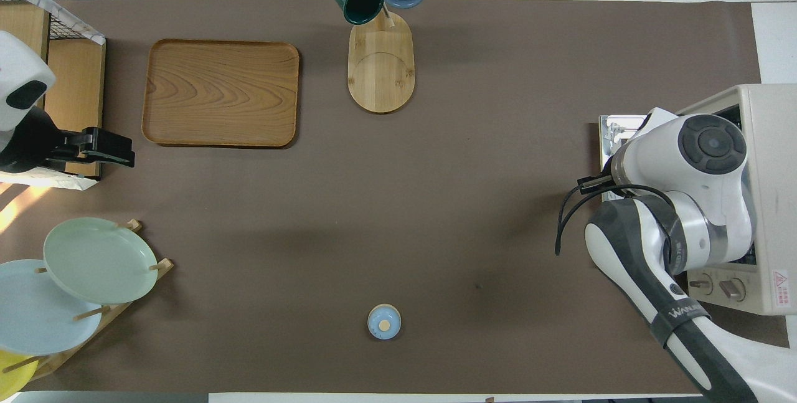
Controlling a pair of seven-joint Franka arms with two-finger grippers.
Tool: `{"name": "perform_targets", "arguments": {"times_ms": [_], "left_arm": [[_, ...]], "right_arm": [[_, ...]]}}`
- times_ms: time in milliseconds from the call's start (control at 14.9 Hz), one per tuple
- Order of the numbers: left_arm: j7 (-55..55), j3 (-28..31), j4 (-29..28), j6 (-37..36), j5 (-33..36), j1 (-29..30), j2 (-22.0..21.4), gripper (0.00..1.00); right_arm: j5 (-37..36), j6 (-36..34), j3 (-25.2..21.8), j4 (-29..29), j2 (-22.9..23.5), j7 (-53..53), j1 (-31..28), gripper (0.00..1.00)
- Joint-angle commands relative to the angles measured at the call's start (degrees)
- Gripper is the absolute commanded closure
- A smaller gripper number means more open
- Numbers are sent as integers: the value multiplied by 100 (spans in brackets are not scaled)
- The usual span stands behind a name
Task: Put eggplant into oven
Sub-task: 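Withdraw the right gripper and push the oven door shut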
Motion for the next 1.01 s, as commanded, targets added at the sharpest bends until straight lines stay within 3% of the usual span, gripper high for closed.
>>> {"name": "perform_targets", "arguments": {"times_ms": [0, 471, 673, 942], "left_arm": [[64, -31, -105, -13, -71, 67, -105, 0], [64, -31, -105, -13, -71, 67, -105, 0], [64, -31, -105, -13, -71, 67, -105, 0], [64, -31, -105, -13, -71, 67, -105, 0]], "right_arm": [[70, 349, 26, -155, 178, 14, -227, 100], [-97, 244, 26, -103, 196, 5, -158, 100], [-1150, -658, 44, 510, 231, -13, -131, 100], [-1117, -1908, 53, 1531, 223, -469, -139, 100]]}}
